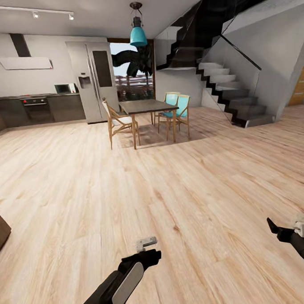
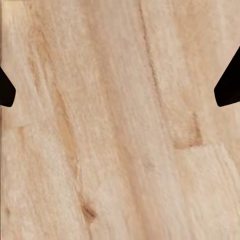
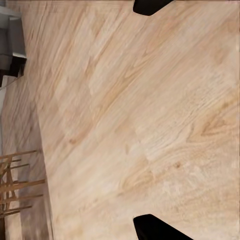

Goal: Place each of the two pumpkins and all three candles from the living room inside a cabinet in the living room (use any cabinet), then make sure every cabinet is closed, and position the cauldron so it is next to a table in the living room.

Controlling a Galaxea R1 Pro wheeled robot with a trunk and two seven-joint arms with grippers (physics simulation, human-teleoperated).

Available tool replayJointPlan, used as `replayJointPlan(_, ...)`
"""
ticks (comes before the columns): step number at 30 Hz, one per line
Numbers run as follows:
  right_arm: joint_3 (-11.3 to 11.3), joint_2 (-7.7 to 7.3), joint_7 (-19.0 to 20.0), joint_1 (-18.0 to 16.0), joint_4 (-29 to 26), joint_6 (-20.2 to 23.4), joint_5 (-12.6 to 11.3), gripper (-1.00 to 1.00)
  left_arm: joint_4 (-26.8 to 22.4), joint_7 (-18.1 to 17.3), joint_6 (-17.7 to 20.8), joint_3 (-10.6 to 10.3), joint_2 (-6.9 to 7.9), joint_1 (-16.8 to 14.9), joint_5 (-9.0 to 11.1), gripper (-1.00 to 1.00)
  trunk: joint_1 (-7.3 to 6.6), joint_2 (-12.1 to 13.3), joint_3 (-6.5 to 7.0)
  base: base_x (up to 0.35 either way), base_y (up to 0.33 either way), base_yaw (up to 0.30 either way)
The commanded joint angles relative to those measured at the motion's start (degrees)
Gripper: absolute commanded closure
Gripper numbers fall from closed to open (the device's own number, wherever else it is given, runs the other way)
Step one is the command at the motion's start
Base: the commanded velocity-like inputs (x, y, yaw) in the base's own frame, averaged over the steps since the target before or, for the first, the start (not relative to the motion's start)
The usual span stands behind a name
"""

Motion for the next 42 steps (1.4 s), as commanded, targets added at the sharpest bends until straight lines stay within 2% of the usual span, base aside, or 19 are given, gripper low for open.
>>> replayJointPlan(1,1.4,0.08,0.3,0.0,0.3,3.2,0.8,-1.0,-0.1,0.5,-0.7,-0.1,0.07,0.0,0.5,-1.0,0.02,0.0,0.02,0.335,0.0,-0.224)
replayJointPlan(5,3.2,0.14,0.4,0.1,0.0,9.1,3.1,-1.0,-0.1,0.5,-2.1,-0.1,0.13,0.0,0.5,-1.0,0.02,0.0,0.29,0.335,0.0,-0.227)
replayJointPlan(11,4.4,0.26,0.5,0.7,-3.8,14.2,4.9,-1.0,-0.1,0.5,-3.2,-0.1,0.17,0.0,0.5,-1.0,0.02,0.0,0.69,0.335,0.0,-0.23)
replayJointPlan(18,4.3,0.25,0.4,0.8,-3.9,16.2,5.0,-1.0,-0.1,0.5,-3.2,-0.1,0.17,0.0,0.6,-1.0,0.02,0.0,1.15,0.335,0.0,-0.232)
replayJointPlan(24,4.3,0.19,-0.2,0.7,-3.5,21.4,5.0,-1.0,-0.1,0.5,-4.0,-0.1,0.17,0.0,0.5,-1.0,0.02,0.0,1.54,0.335,-0.036,-0.232)
replayJointPlan(26,4.3,0.19,-1.7,0.5,-2.5,22.5,5.0,-1.0,-0.1,0.5,-4.3,-0.1,0.17,0.0,0.5,-1.0,0.02,0.0,1.68,0.335,-0.105,-0.232)
replayJointPlan(27,4.4,0.18,-6.1,0.3,-1.1,23.4,5.0,-1.0,-0.1,0.5,-4.5,-0.4,0.12,0.0,0.5,-1.0,0.02,0.0,1.74,0.335,-0.148,-0.232)
replayJointPlan(29,4.5,0.18,-7.3,0.2,-0.7,23.7,5.0,-1.0,-0.1,0.5,-4.5,-0.5,0.12,0.0,0.5,-1.0,0.02,0.0,1.87,0.335,-0.153,-0.232)
replayJointPlan(35,4.6,0.2,-8.3,-0.2,0.6,30.0,5.2,-1.0,-0.1,1.2,-4.6,-0.1,0.24,0.0,0.5,-1.0,0.02,0.0,2.28,0.335,-0.159,-0.232)
replayJointPlan(38,4.9,0.23,-8.7,-0.4,1.3,31.2,5.3,-1.0,-0.1,1.4,-4.7,0.0,0.35,0.0,0.5,-1.0,0.02,0.0,2.48,0.334,-0.159,-0.232)
replayJointPlan(40,8.1,0.25,-11.2,-2.1,4.1,32.3,6.0,-1.0,-0.6,1.4,-5.3,1.8,1.25,0.3,0.8,-1.0,0.02,0.0,2.62,0.334,-0.122,-0.232)
replayJointPlan(42,9.6,0.3,-12.1,-3.7,6.3,32.5,6.2,-1.0,-1.2,1.1,-5.5,4.0,2.03,0.7,1.1,-1.0,0.02,0.0,2.76,0.334,-0.103,-0.232)
